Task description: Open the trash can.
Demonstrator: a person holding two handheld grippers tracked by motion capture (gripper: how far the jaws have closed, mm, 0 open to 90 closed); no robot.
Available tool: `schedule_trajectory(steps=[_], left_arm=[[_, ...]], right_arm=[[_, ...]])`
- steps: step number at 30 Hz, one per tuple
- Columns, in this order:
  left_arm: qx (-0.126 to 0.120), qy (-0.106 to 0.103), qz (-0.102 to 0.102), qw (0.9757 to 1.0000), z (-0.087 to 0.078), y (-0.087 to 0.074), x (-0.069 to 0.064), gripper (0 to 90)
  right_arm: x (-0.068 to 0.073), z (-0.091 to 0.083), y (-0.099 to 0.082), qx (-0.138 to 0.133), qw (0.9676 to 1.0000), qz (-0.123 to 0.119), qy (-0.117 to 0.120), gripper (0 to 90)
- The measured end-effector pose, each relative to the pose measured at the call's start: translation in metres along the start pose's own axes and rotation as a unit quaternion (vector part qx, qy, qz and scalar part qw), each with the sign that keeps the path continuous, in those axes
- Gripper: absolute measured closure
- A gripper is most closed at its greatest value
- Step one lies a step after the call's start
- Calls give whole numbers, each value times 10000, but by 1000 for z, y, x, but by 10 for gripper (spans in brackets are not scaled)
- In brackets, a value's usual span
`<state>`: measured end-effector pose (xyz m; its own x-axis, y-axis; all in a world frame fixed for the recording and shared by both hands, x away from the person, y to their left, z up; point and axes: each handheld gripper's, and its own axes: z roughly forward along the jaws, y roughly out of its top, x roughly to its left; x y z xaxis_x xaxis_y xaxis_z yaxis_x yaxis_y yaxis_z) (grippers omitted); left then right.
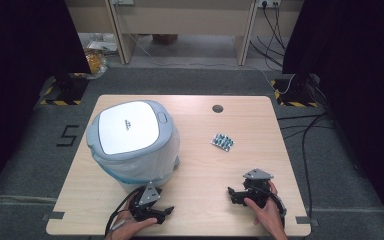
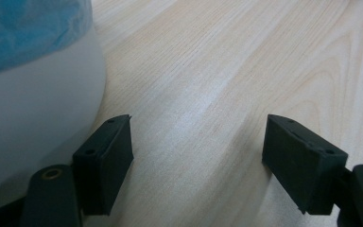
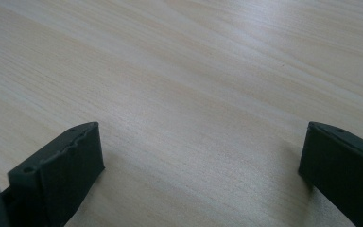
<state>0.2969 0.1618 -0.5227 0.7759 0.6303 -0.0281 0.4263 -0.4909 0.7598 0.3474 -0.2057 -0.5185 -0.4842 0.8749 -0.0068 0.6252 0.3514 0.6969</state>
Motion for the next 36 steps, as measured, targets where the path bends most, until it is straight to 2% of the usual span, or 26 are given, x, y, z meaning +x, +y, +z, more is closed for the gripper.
schedule_trajectory(steps=[3,6,8,9,10,12,14,16,19,20,21,24,27,29,30,36], left_arm=[[-18,-15,60,10000,-1,-1,0,246],[-66,73,108,9999,-3,-2,-3,242],[-152,92,25,9998,-6,-5,-6,234],[-103,93,70,9999,-9,-6,-6,231],[-142,127,62,9998,-12,-8,-7,230],[-225,210,-1,9995,-20,-11,-7,230],[-345,380,-142,9986,-33,-16,-4,229],[-404,527,-239,9975,-43,-21,1,229],[-498,820,-413,9945,-57,-29,9,230],[-498,820,-413,9945,-57,-29,9,230],[-581,897,-498,9930,-63,-33,13,229],[-517,998,-534,9922,-66,-38,17,229],[-470,1048,-519,9920,-66,-40,19,231],[-416,1204,-466,9908,-69,-44,21,232],[-416,1204,-466,9908,-69,-44,21,231],[-556,1557,-725,9836,-82,-52,35,233]], right_arm=[[0,0,0,-8,10000,-3,11,6],[-1,-1,0,-28,10000,5,18,23],[-1,-2,-1,-82,10000,-11,21,98],[-1,-3,0,-142,9999,6,32,158],[-1,-4,0,-192,9998,54,81,188],[-1,-4,2,-223,9987,261,388,142],[0,-4,5,-289,9976,313,545,158],[3,-3,13,-300,9983,145,478,153],[10,0,26,-383,9981,-8,480,151],[14,2,31,-402,9979,-61,502,151],[18,4,37,-417,9977,-149,521,151],[28,10,52,-471,9967,-327,569,151],[34,16,60,-467,9962,-394,620,151],[45,29,71,-410,9960,-538,587,151],[47,32,73,-416,9957,-558,603,151],[60,50,87,-304,9949,-661,699,156]])
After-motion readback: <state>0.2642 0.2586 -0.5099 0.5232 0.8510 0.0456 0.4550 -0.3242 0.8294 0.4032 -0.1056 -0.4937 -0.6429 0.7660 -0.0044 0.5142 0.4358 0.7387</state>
